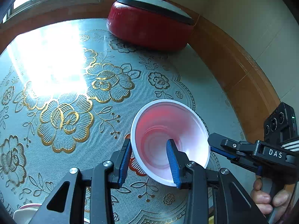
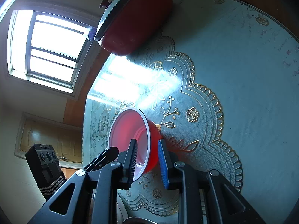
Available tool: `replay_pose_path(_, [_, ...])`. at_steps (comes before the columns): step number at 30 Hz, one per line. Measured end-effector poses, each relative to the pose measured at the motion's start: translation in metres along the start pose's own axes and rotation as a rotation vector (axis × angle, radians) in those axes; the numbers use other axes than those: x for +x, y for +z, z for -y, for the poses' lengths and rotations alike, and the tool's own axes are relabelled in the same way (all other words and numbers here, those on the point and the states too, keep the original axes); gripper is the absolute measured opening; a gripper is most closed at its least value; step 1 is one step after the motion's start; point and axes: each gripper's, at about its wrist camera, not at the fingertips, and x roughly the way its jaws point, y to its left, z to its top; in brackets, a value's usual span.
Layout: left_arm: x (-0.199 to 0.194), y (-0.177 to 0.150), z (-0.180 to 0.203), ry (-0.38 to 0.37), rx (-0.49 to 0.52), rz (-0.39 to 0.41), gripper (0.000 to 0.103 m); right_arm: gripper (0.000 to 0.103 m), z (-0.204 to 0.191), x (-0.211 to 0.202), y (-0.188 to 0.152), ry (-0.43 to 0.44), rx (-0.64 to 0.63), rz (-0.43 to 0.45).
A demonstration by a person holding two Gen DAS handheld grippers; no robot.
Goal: Organize plates and bowls
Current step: 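Grasp the red bowl rim with the left gripper and lift it, then carry the red bowl over the steel bowl and lower it onto the yellow bowl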
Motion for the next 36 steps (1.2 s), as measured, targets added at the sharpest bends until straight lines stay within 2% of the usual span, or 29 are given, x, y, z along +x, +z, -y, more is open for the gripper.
replay_pose_path(6, [0.003, 0.003, 0.002, 0.017, 0.025, 0.014, 0.038, 0.021, -0.001, 0.008, 0.001, -0.022, -0.013, -0.002])
replay_pose_path(9, [0.004, 0.001, 0.003, 0.025, 0.044, 0.015, 0.029, 0.016, 0.001, 0.010, -0.002, -0.032, -0.014, -0.002])
replay_pose_path(12, [0.004, -0.002, 0.005, 0.033, 0.057, 0.018, 0.024, 0.013, 0.004, 0.008, -0.004, -0.038, -0.010, 0.006])
replay_pose_path(19, [0.003, -0.014, 0.008, 0.040, 0.071, 0.006, 0.021, 0.012, 0.008, -0.002, -0.007, -0.026, 0.001, 0.012])
replay_pose_path(25, [0.001, -0.025, 0.011, 0.017, 0.068, -0.019, 0.017, 0.019, 0.013, -0.010, -0.011, -0.002, 0.029, 0.004])
replay_pose_path(33, [-0.009, -0.029, 0.009, 0.002, 0.044, -0.024, 0.017, 0.026, 0.017, -0.021, -0.015, -0.002, 0.045, 0.013])
replay_pose_path(36, [-0.016, -0.026, 0.006, -0.007, 0.027, -0.012, 0.020, 0.028, 0.017, -0.024, -0.015, 0.001, 0.040, 0.022])
